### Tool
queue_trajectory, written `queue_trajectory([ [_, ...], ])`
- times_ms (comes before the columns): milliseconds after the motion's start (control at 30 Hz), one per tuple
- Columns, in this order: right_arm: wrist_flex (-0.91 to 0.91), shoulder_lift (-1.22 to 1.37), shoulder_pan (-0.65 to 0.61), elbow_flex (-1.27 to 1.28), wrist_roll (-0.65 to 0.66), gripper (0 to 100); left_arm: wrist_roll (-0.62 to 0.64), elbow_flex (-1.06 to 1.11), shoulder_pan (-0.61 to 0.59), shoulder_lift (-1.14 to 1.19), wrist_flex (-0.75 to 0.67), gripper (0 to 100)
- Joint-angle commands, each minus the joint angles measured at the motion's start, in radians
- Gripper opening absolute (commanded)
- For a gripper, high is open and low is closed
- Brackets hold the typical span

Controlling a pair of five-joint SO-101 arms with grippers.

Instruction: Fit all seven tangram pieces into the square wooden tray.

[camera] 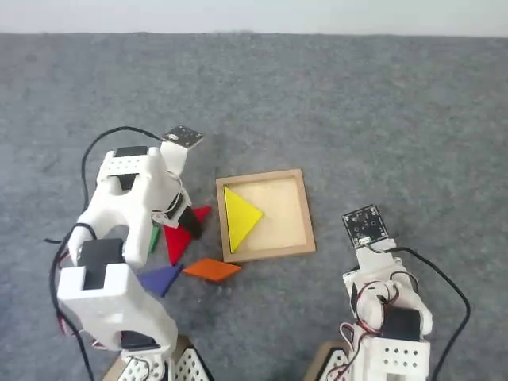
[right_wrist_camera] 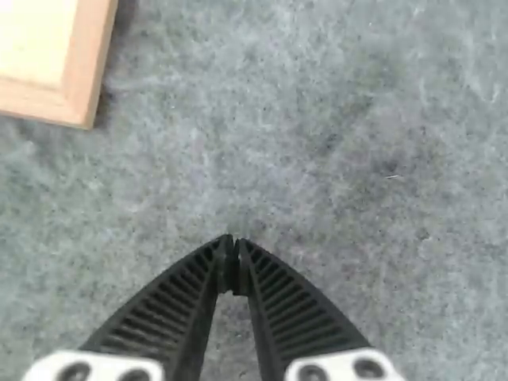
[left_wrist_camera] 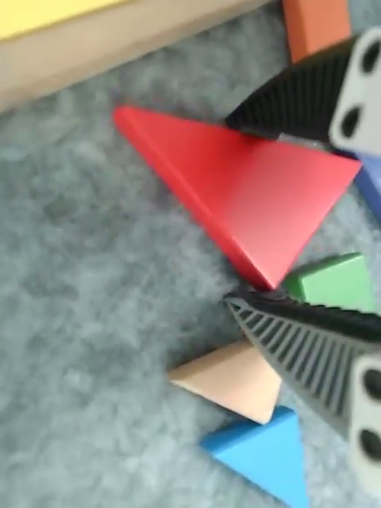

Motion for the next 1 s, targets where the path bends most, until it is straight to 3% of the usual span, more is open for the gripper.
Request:
queue_trajectory([
  [0, 0.001, -0.016, -0.004, 0.017, 0.008, 0.8, 0.006, 0.042, -0.002, -0.015, 0.025, 28],
  [133, 0.001, -0.016, -0.004, 0.017, 0.008, 0.8, 0.006, 0.079, 0.0, -0.021, 0.02, 28],
  [367, 0.001, -0.016, -0.004, 0.017, 0.008, 0.8, 0.006, 0.077, 0.018, -0.021, 0.018, 18],
  [633, 0.001, -0.016, -0.004, 0.017, 0.008, 0.8, 0.103, 0.07, 0.123, -0.029, 0.026, 14],
  [967, 0.001, -0.016, -0.004, 0.017, 0.008, 0.8, 0.184, 0.082, 0.27, -0.29, 0.183, 11],
])
